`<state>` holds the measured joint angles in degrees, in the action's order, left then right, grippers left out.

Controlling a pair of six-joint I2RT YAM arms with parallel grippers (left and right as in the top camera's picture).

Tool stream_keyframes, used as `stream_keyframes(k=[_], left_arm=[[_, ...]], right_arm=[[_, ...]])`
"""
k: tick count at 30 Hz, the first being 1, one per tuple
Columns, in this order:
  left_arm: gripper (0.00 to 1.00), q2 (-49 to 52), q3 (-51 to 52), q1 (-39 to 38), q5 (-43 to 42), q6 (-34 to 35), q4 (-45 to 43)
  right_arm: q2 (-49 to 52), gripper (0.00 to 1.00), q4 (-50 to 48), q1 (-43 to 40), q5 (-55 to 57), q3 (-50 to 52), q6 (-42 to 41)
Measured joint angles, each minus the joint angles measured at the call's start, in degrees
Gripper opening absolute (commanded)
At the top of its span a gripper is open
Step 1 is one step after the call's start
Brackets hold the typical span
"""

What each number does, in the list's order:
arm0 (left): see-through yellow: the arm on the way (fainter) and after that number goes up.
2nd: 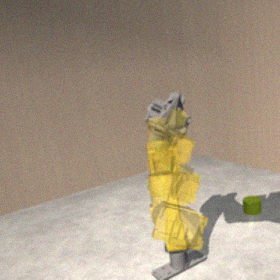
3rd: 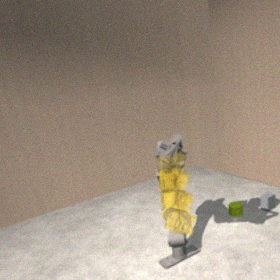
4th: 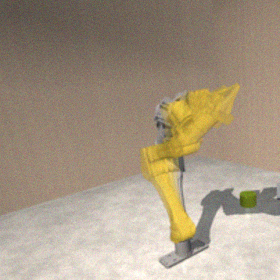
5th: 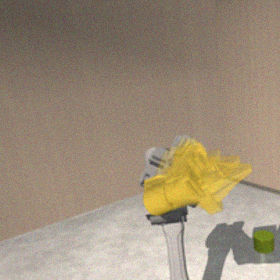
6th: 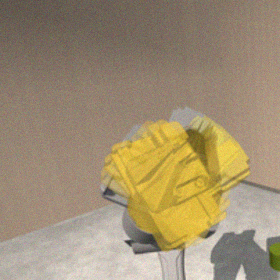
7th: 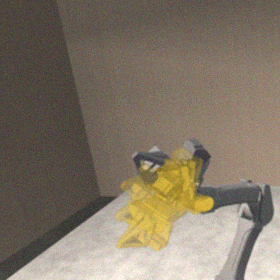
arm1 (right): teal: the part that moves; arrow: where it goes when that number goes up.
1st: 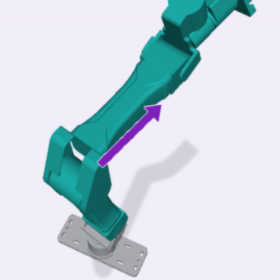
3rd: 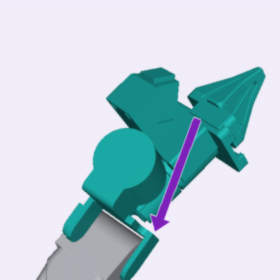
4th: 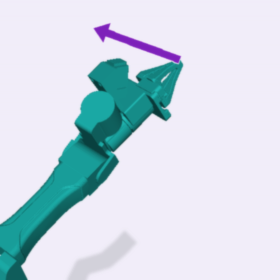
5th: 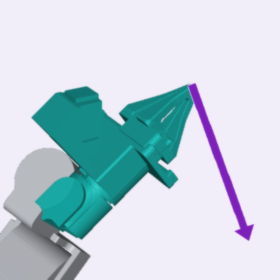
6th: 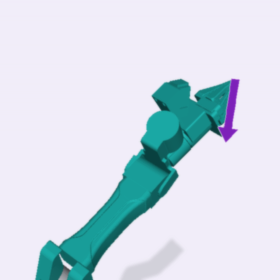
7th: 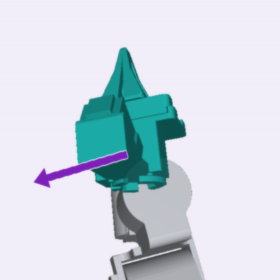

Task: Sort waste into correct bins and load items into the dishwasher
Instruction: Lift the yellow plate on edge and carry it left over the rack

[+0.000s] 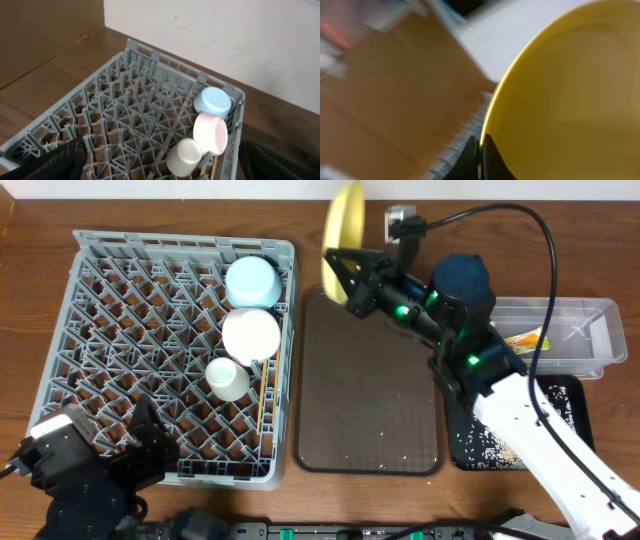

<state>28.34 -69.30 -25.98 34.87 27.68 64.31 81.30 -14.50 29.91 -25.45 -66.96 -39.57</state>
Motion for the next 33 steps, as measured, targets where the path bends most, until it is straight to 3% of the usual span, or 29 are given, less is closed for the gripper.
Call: stream_keyframes(k=[6,17,27,33], left_arm=[[0.98,0.0,0.0,0.02,0.02,0.0,-0.04],[0.98,0.0,-0.04,0.02,0.07,0.0,-0.07],[0.98,0.0,-0.04,0.02,0.04,0.0,-0.04],[0.98,0.0,-0.04,0.0,0.07,0.0,-0.02]], right_arm=[[7.34,0.01,-20.59,2.1,-5.6,0.02,-10.62],[34.77,0.01,-61.42,11.41,-1.88,0.04,-26.45],[47.74,0.01,-65.2,14.62,1.92,-6.05,-32.46],[47.82,0.01,-57.18,15.32,1.16,-15.37,-33.31]])
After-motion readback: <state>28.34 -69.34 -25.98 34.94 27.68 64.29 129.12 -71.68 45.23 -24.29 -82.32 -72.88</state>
